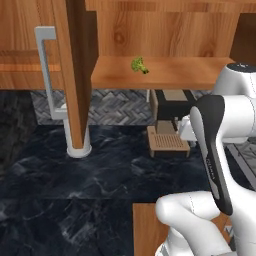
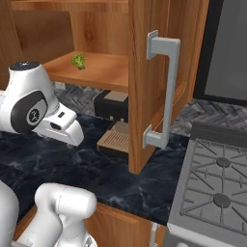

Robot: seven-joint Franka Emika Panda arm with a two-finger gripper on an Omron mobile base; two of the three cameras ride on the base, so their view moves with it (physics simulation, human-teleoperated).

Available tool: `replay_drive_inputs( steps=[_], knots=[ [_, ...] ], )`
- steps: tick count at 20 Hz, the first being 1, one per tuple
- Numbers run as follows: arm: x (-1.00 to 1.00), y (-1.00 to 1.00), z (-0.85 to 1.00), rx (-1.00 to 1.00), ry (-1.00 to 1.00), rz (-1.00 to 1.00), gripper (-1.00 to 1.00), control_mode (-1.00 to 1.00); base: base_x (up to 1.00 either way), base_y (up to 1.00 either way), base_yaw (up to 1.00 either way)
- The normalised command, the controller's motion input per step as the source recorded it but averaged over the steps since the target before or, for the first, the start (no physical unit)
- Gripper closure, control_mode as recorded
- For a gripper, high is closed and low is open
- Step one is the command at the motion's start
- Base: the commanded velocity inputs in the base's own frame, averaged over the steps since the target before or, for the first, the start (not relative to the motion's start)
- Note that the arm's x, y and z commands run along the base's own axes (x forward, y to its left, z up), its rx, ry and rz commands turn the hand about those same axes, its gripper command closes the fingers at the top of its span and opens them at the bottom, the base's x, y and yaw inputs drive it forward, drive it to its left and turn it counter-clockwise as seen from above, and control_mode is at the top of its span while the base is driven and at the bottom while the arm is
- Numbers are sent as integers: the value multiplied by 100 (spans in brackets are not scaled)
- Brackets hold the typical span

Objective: Pick the broccolis from the cabinet and place them in one bowl. Pick the banana from the sink and place it in the other bowl.

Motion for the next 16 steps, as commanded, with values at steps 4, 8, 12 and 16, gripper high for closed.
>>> replay_drive_inputs(
  steps=[4, 8, 12, 16],
  knots=[
    [0, 0, 0, 0, 0, 0, -100, 100, 44, -1, 9],
    [0, 0, 11, -1, 0, 8, -100, -100, 3, 0, 0],
    [2, 2, 38, -8, -6, 18, -100, -100, 0, 0, 0],
    [-1, 2, 44, -10, -18, 20, -100, -100, 0, 0, 0]
  ],
)
